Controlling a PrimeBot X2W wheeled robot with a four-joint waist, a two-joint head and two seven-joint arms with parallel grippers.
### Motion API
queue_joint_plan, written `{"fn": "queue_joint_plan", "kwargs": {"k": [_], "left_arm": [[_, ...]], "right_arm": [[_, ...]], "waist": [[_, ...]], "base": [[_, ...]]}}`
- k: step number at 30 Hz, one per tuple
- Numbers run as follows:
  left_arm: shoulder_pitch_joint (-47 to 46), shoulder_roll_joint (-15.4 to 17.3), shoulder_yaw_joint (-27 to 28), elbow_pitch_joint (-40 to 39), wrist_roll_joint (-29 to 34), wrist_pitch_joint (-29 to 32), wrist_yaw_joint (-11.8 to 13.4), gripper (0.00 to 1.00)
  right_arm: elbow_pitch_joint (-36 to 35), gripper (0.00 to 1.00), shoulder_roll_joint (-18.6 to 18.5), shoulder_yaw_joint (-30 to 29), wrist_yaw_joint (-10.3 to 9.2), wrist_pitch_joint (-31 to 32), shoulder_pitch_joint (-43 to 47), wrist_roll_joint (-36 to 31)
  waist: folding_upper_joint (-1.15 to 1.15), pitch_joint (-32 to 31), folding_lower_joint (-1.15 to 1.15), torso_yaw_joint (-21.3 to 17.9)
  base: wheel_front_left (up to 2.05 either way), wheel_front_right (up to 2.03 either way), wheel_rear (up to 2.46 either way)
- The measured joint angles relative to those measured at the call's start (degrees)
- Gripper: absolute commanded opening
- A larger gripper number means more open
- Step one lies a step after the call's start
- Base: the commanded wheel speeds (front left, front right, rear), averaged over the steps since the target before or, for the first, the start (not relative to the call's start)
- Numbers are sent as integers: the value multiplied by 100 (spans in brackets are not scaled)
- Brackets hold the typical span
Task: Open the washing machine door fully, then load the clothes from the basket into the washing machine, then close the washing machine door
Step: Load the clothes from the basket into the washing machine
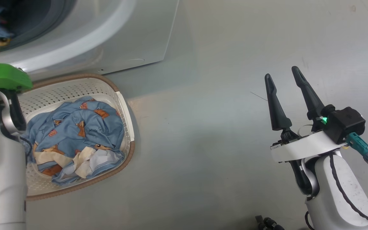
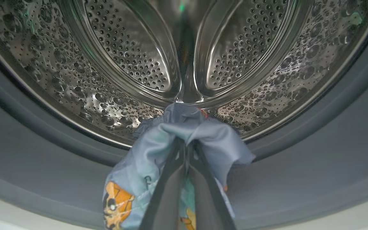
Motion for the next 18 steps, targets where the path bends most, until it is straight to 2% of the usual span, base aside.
{"fn": "queue_joint_plan", "kwargs": {"k": [9,18], "left_arm": [[-725,336,-88,163,250,410,59,0],[-1534,1047,46,672,460,978,132,0]], "right_arm": [[31,100,-4,299,0,0,0,202],[35,100,-2,653,0,0,0,411]], "waist": [[0,25,0,-265],[0,181,0,-707]], "base": [[0,0,0],[0,0,0]]}}
